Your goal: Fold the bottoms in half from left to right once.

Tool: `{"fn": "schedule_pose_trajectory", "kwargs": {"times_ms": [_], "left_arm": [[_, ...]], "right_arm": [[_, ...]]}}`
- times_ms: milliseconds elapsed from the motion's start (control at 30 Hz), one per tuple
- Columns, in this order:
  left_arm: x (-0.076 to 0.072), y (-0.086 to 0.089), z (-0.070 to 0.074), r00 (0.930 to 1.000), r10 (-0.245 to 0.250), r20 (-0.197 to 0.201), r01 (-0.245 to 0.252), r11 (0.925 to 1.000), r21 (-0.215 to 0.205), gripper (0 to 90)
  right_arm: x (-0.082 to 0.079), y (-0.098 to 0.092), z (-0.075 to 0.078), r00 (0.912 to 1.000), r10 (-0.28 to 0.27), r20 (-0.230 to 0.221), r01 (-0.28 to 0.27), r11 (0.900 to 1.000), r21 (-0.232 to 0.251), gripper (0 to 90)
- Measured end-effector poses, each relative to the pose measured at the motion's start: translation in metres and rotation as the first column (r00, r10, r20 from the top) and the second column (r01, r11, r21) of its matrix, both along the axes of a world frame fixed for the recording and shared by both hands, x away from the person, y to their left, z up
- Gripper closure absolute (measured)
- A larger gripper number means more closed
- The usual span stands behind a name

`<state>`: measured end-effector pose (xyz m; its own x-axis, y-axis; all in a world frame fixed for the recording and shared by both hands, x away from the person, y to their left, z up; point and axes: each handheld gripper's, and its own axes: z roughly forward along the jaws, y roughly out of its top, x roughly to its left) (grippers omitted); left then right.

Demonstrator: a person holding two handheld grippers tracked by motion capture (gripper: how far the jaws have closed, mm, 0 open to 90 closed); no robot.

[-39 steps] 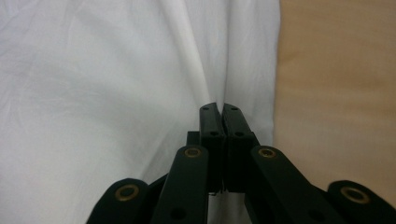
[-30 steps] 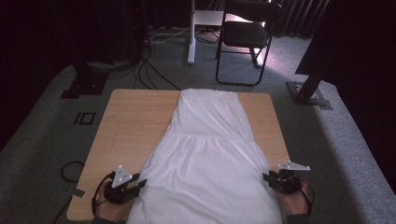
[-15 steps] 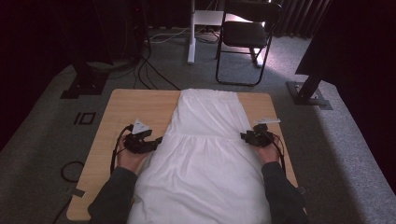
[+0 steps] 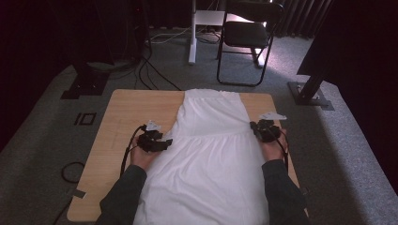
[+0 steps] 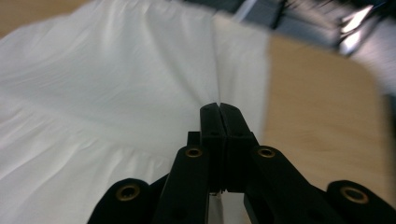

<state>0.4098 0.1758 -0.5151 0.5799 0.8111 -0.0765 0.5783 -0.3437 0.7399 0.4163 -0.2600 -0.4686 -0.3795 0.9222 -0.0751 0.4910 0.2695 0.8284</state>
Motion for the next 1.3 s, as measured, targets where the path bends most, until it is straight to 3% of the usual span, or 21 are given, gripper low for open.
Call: {"fn": "schedule_pose_trajectory", "kwargs": {"times_ms": [67, 133, 200, 267, 400, 567, 733, 767, 800, 833, 900, 1000, 1100, 1300], "left_arm": [[0.001, 0.000, 0.001, 1.0000, 0.008, 0.001, -0.008, 1.0000, 0.006, 42.4], [0.004, -0.001, 0.003, 0.9999, 0.016, 0.005, -0.016, 0.9999, -0.005, 42.4], [0.008, -0.004, 0.006, 0.9998, 0.017, 0.010, -0.017, 0.9998, -0.003, 42.3], [0.017, -0.011, 0.009, 0.9999, 0.012, 0.009, -0.012, 0.9999, 0.007, 41.5], [0.032, -0.022, 0.010, 1.0000, 0.007, -0.004, -0.007, 0.9999, 0.014, 38.9], [0.067, -0.043, -0.003, 0.9954, 0.040, -0.087, -0.040, 0.9992, 0.002, 35.9], [0.076, -0.055, -0.022, 0.9851, 0.054, -0.163, -0.050, 0.9984, 0.027, 39.4], [0.074, -0.057, -0.023, 0.9894, 0.039, -0.140, -0.034, 0.9986, 0.040, 46.3], [0.071, -0.057, -0.024, 0.9915, 0.016, -0.129, -0.008, 0.9981, 0.062, 63.0], [0.069, -0.056, -0.024, 0.9914, 0.013, -0.130, -0.006, 0.9986, 0.052, 78.6], [0.065, -0.052, -0.024, 0.9913, 0.019, -0.130, -0.015, 0.9992, 0.036, 87.4], [0.054, -0.037, -0.027, 0.9918, 0.010, -0.127, -0.010, 0.9999, -0.005, 88.3], [0.037, -0.025, -0.028, 0.9937, 0.000, -0.112, 0.000, 1.0000, -0.002, 88.4], [-0.013, 0.000, -0.031, 0.9959, -0.005, -0.090, 0.005, 1.0000, -0.005, 88.3]], "right_arm": [[0.005, -0.006, -0.007, 0.9981, -0.050, -0.036, 0.048, 0.997, -0.055, 88.8], [0.016, -0.013, -0.028, 0.9904, -0.084, -0.110, 0.073, 0.993, -0.096, 88.6], [0.024, -0.020, -0.052, 0.9772, -0.109, -0.182, 0.095, 0.992, -0.089, 88.5], [0.027, -0.023, -0.065, 0.9701, -0.116, -0.213, 0.104, 0.992, -0.066, 88.3], [0.028, -0.022, -0.072, 0.9672, -0.117, -0.226, 0.104, 0.992, -0.068, 88.3], [0.030, -0.023, -0.079, 0.9615, -0.118, -0.248, 0.112, 0.993, -0.040, 88.2], [0.031, -0.028, -0.080, 0.9606, -0.106, -0.257, 0.111, 0.994, 0.005, 87.8], [0.031, -0.030, -0.080, 0.9602, -0.104, -0.259, 0.113, 0.993, 0.019, 87.8], [0.031, -0.031, -0.080, 0.9605, -0.102, -0.259, 0.112, 0.993, 0.024, 87.9], [0.030, -0.031, -0.081, 0.9609, -0.103, -0.257, 0.113, 0.993, 0.028, 88.0], [0.029, -0.031, -0.081, 0.9620, -0.102, -0.253, 0.113, 0.993, 0.031, 88.2], [0.024, -0.031, -0.082, 0.9622, -0.086, -0.259, 0.104, 0.993, 0.056, 88.2], [0.012, -0.027, -0.083, 0.9647, -0.051, -0.258, 0.072, 0.995, 0.073, 88.2], [-0.033, -0.009, -0.085, 0.9719, 0.039, -0.232, -0.028, 0.998, 0.053, 88.2]]}}
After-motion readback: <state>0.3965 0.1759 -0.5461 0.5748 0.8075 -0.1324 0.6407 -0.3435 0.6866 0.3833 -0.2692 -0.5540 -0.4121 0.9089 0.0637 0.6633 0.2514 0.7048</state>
